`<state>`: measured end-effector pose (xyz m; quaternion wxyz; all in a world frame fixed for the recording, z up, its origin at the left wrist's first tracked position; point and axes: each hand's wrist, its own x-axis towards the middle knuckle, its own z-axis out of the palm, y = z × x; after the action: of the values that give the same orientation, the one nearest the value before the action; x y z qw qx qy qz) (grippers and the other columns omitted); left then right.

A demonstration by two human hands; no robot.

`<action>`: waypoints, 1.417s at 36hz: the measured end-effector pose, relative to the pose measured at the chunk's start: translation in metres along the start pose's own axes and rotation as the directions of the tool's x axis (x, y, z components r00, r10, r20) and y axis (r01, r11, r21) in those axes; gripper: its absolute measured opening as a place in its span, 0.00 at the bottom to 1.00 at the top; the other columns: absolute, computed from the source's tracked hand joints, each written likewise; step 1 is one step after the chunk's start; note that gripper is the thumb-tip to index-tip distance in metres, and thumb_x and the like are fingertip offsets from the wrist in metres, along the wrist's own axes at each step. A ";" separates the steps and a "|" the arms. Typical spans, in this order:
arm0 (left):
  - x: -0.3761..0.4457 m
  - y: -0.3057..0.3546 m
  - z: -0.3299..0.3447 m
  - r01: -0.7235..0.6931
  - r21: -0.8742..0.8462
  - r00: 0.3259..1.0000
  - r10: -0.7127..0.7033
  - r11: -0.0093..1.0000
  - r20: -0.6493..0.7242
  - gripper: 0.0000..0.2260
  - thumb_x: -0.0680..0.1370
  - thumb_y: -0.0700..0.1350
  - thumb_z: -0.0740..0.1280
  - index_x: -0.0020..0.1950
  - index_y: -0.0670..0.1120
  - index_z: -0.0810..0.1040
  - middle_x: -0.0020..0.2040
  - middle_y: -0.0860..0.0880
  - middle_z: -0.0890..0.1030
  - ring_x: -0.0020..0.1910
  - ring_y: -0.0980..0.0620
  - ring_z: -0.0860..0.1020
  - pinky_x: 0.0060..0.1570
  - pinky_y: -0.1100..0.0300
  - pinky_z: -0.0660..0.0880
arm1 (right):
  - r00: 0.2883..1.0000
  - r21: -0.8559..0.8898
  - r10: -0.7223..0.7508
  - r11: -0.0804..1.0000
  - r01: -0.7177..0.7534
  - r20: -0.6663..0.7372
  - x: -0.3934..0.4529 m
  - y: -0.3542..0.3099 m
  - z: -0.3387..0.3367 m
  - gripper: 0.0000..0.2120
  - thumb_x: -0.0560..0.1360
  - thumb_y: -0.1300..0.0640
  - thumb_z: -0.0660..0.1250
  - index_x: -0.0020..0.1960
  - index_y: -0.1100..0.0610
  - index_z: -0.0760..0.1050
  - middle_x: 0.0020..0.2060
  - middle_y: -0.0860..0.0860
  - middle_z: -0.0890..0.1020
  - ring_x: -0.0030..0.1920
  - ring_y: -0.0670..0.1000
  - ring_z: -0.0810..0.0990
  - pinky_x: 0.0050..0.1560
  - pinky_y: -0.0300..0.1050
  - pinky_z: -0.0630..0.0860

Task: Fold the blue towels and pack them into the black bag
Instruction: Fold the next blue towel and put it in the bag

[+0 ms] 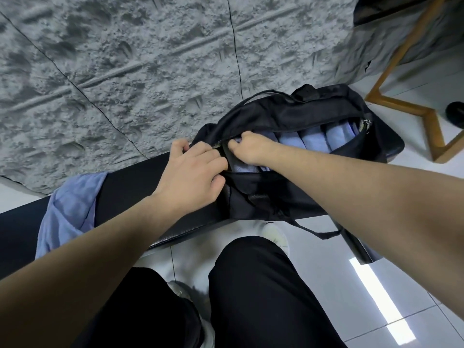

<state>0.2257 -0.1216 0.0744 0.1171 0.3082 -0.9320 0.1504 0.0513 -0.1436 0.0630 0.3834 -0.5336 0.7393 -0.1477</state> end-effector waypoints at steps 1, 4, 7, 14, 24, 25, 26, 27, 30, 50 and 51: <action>0.002 0.000 0.000 0.006 0.034 1.000 -0.007 0.999 0.028 0.06 0.71 0.43 0.59 0.37 0.47 0.75 0.40 0.53 0.79 0.49 0.48 0.77 0.52 0.49 0.60 | 1.000 -0.001 0.001 1.000 -0.001 0.007 0.000 0.000 0.000 0.26 0.82 0.46 0.55 0.72 0.64 0.64 0.68 0.61 0.73 0.64 0.59 0.73 0.52 0.43 0.66; 0.010 0.001 -0.002 0.035 0.174 0.986 -0.063 0.984 0.156 0.11 0.72 0.46 0.59 0.44 0.47 0.81 0.50 0.54 0.82 0.60 0.49 0.74 0.59 0.45 0.58 | 0.999 0.016 0.005 1.000 -0.006 0.035 -0.004 0.000 0.000 0.30 0.81 0.44 0.56 0.77 0.61 0.59 0.72 0.60 0.69 0.69 0.59 0.70 0.61 0.46 0.67; 0.020 0.000 -0.009 0.097 0.265 0.916 -0.190 0.959 0.353 0.19 0.77 0.49 0.56 0.62 0.49 0.80 0.68 0.56 0.74 0.77 0.47 0.56 0.70 0.37 0.42 | 0.999 -0.007 -0.010 1.000 0.011 0.047 -0.008 -0.002 0.003 0.33 0.81 0.42 0.55 0.80 0.56 0.52 0.76 0.59 0.60 0.74 0.60 0.62 0.70 0.51 0.63; 0.029 0.005 -0.010 0.137 0.373 0.870 -0.291 0.918 0.397 0.32 0.79 0.55 0.49 0.81 0.48 0.47 0.81 0.54 0.44 0.78 0.41 0.35 0.70 0.31 0.35 | 0.994 -0.178 -0.108 0.978 0.109 0.014 -0.018 -0.003 -0.004 0.31 0.82 0.48 0.57 0.79 0.60 0.52 0.76 0.61 0.61 0.76 0.59 0.59 0.72 0.50 0.60; 0.037 0.005 -0.011 0.161 0.284 0.894 -0.261 0.945 0.364 0.26 0.77 0.51 0.56 0.76 0.50 0.63 0.82 0.51 0.46 0.79 0.41 0.39 0.72 0.33 0.39 | 0.995 -0.123 -0.065 0.990 0.074 0.076 -0.001 0.008 -0.012 0.34 0.80 0.37 0.54 0.79 0.54 0.54 0.75 0.55 0.66 0.73 0.56 0.66 0.71 0.48 0.63; 0.038 0.005 -0.011 0.167 0.249 0.900 -0.250 0.954 0.357 0.26 0.77 0.50 0.57 0.76 0.49 0.64 0.82 0.50 0.46 0.80 0.43 0.42 0.74 0.36 0.42 | 0.994 -0.132 -0.072 0.988 0.083 0.083 -0.001 0.007 -0.011 0.34 0.80 0.36 0.53 0.79 0.54 0.57 0.74 0.56 0.68 0.72 0.57 0.68 0.70 0.49 0.65; 0.039 0.005 -0.010 0.174 0.207 0.907 -0.238 0.963 0.346 0.25 0.77 0.49 0.58 0.75 0.48 0.65 0.82 0.50 0.47 0.80 0.45 0.47 0.75 0.39 0.46 | 0.993 -0.141 -0.078 0.986 0.090 0.088 -0.001 0.006 -0.011 0.33 0.79 0.37 0.53 0.78 0.55 0.59 0.72 0.57 0.70 0.70 0.57 0.70 0.69 0.50 0.67; 0.040 0.005 -0.009 0.181 0.161 0.915 -0.226 0.970 0.334 0.24 0.77 0.48 0.59 0.74 0.48 0.67 0.82 0.50 0.47 0.79 0.46 0.52 0.75 0.42 0.49 | 0.992 -0.142 -0.076 0.986 0.089 0.096 -0.001 0.004 -0.010 0.32 0.80 0.38 0.54 0.77 0.55 0.60 0.71 0.57 0.71 0.69 0.58 0.71 0.68 0.51 0.68; 0.038 0.003 -0.006 0.186 0.053 0.932 -0.193 0.981 0.306 0.20 0.76 0.46 0.61 0.67 0.46 0.73 0.81 0.49 0.55 0.74 0.46 0.64 0.74 0.45 0.56 | 0.990 -0.089 -0.093 0.991 0.102 0.105 0.000 0.002 -0.009 0.30 0.80 0.41 0.56 0.77 0.55 0.60 0.71 0.57 0.71 0.69 0.58 0.71 0.68 0.50 0.69; 0.006 -0.001 0.003 0.218 -0.253 0.939 -0.132 0.943 0.319 0.14 0.80 0.47 0.57 0.64 0.52 0.75 0.72 0.56 0.68 0.75 0.43 0.58 0.71 0.40 0.58 | 0.997 0.004 0.000 1.000 0.000 -0.076 0.013 0.009 -0.002 0.32 0.82 0.39 0.50 0.81 0.52 0.48 0.75 0.60 0.64 0.68 0.61 0.72 0.57 0.47 0.72; 0.005 0.000 0.002 0.225 -0.260 0.940 -0.139 0.939 0.311 0.14 0.80 0.46 0.58 0.65 0.53 0.75 0.73 0.56 0.66 0.77 0.43 0.56 0.73 0.40 0.54 | 0.997 0.004 0.007 1.000 -0.007 -0.083 0.010 0.012 -0.004 0.31 0.82 0.39 0.50 0.80 0.51 0.49 0.76 0.60 0.63 0.69 0.61 0.71 0.60 0.48 0.72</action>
<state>0.2210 -0.1253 0.0737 0.0378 0.3917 -0.9181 -0.0470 0.0391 -0.1490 0.0544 0.3539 -0.5238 0.7560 -0.1696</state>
